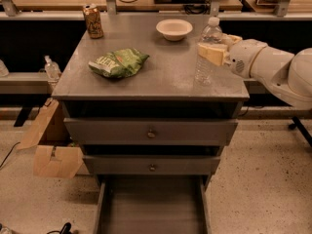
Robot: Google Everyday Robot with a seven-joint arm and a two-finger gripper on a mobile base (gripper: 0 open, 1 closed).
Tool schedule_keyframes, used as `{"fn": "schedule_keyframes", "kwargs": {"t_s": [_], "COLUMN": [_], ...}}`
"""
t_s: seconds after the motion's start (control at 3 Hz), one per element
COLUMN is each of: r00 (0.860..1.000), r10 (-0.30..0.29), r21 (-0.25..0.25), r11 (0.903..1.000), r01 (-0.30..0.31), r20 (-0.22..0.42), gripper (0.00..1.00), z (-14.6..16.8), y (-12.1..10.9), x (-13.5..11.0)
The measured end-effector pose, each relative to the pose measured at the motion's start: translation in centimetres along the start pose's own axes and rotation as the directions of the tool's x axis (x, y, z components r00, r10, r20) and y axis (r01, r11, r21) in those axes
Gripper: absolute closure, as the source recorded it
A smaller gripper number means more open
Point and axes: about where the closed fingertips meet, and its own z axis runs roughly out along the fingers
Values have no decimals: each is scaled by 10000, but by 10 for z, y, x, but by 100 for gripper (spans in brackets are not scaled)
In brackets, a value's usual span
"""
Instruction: Pick water bottle from bottom drawer and place on counter
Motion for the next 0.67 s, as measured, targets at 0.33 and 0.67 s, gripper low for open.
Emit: {"fn": "schedule_keyframes", "kwargs": {"t_s": [0.33, 0.67], "r00": [10000, 10000], "r10": [-2, -4], "r21": [-44, -74], "r11": [10000, 10000], "r01": [2, 4], "r20": [8, 13], "gripper": [11, 0], "z": [2, 3], "y": [2, 4], "x": [-1, -1]}}
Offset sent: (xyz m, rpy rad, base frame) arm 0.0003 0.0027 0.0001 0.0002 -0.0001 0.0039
